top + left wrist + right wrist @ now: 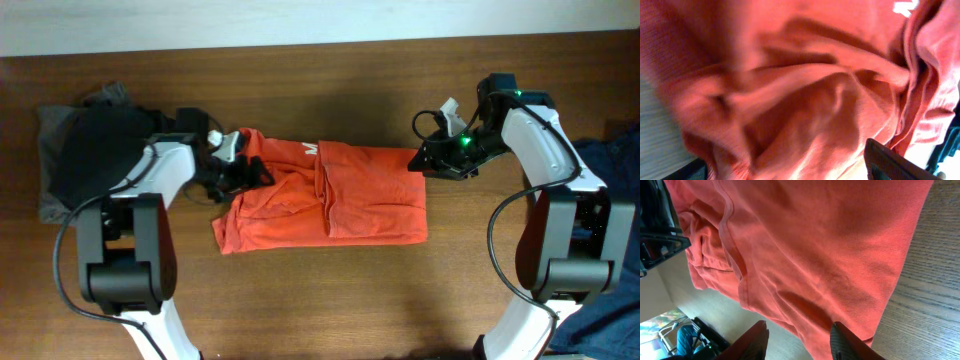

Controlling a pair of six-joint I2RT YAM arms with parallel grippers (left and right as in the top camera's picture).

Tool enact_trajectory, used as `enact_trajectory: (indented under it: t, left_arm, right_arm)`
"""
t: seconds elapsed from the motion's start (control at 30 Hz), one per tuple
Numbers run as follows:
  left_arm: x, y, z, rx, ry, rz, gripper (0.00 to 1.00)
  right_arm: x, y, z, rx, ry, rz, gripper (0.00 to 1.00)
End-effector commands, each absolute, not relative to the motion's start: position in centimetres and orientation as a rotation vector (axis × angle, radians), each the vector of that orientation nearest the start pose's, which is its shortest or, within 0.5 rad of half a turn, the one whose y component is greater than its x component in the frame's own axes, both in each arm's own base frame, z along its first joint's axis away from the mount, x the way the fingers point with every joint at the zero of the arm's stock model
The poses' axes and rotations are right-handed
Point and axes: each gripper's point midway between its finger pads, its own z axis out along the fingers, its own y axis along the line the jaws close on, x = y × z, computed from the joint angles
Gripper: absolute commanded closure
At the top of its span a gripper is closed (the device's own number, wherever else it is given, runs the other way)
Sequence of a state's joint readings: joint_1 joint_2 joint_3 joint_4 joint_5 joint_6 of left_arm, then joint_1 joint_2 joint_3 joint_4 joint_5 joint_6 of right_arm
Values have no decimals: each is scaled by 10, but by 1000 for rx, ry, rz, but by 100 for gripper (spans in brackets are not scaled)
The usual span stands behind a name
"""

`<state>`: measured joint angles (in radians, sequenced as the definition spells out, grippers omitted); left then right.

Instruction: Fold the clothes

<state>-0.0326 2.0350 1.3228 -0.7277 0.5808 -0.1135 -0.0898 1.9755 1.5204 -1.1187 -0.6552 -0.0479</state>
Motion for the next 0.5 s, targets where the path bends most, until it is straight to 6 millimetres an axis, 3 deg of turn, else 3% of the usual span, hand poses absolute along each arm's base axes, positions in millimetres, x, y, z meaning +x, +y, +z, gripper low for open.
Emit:
enact_trajectory:
  t: [0.0, 0.03, 0.1, 0.23, 0.3, 0.37, 0.47]
  left_arm:
    - [375, -131, 2, 6, 2967, -926, 33]
    - [374, -133, 2, 12, 2969, -927, 43]
    - [373, -134, 2, 9, 2975, -928, 74]
    - [373, -128, 6, -36, 2987, -929, 98]
    - [374, -119, 19, -75, 3000, -921, 99]
    - [379, -96, 43, -96, 3027, -791, 99]
    - [393, -66, 97, -40, 2996, -567, 99]
  right_arm:
    - [380, 73, 104, 44, 2905, 986, 55]
    - [380, 73, 104, 44, 2906, 987, 55]
    - [380, 73, 104, 45, 2908, 987, 55]
    - [380, 73, 104, 46, 2908, 988, 55]
    - [379, 73, 104, 46, 2909, 988, 55]
    - [378, 73, 104, 49, 2915, 990, 55]
    - [377, 73, 104, 51, 2918, 992, 55]
